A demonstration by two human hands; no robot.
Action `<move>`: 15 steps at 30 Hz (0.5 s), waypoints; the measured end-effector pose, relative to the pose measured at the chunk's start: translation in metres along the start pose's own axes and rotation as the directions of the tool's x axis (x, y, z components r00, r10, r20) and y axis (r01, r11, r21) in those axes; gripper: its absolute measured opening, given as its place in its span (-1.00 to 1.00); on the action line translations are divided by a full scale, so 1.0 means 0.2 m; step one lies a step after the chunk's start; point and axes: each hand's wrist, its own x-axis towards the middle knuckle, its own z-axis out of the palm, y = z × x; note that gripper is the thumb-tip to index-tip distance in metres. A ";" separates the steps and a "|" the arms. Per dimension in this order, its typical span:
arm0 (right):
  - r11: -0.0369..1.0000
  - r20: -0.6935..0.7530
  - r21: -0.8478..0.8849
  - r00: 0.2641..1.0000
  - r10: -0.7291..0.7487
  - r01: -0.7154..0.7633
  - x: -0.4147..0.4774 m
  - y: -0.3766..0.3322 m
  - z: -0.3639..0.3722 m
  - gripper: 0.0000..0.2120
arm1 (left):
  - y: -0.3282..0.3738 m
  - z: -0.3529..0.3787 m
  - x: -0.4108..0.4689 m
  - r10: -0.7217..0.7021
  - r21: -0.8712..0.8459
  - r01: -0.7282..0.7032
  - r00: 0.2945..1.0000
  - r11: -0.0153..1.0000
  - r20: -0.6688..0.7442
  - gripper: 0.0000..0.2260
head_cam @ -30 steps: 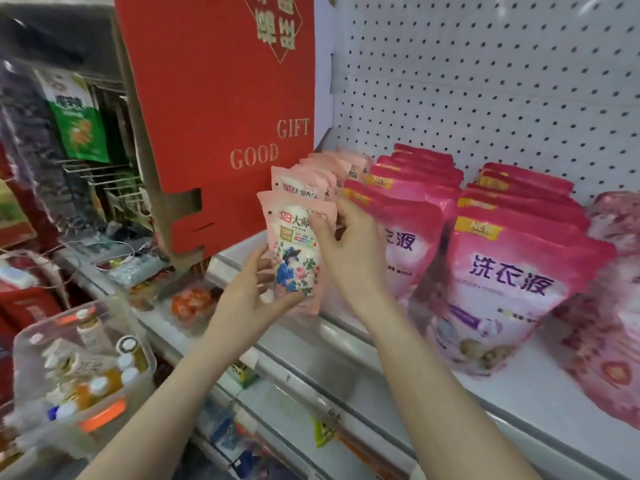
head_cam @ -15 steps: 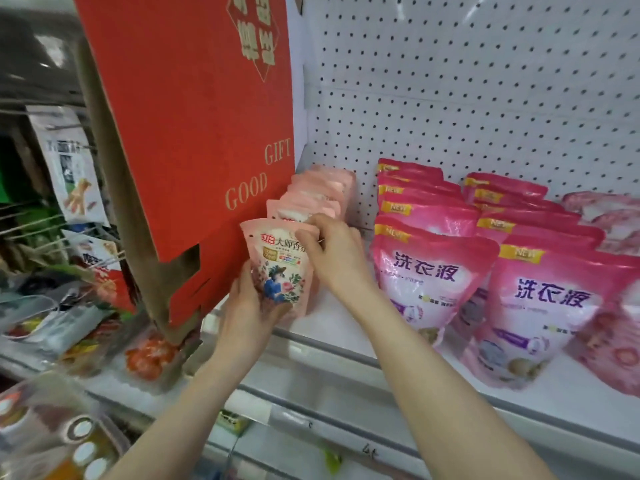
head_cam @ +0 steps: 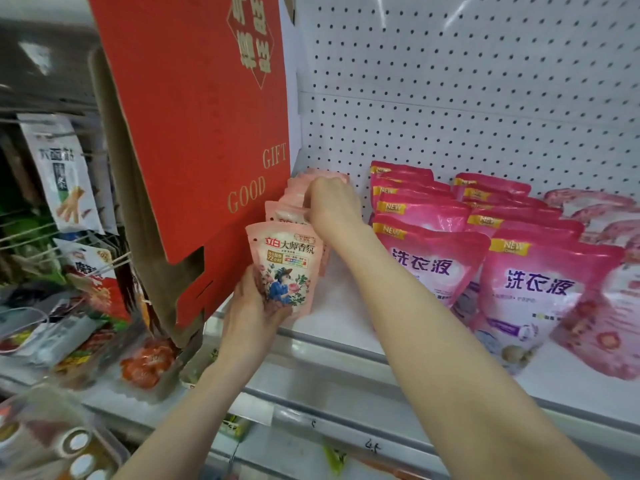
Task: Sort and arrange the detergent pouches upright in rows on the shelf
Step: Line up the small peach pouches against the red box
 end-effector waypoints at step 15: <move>0.952 -0.350 0.286 0.937 -0.005 0.112 -0.48 0.36 -0.58 -0.80 | 0.49 0.03 -0.07 0.567 0.047 -0.567 0.808 0.822 -0.160 -0.50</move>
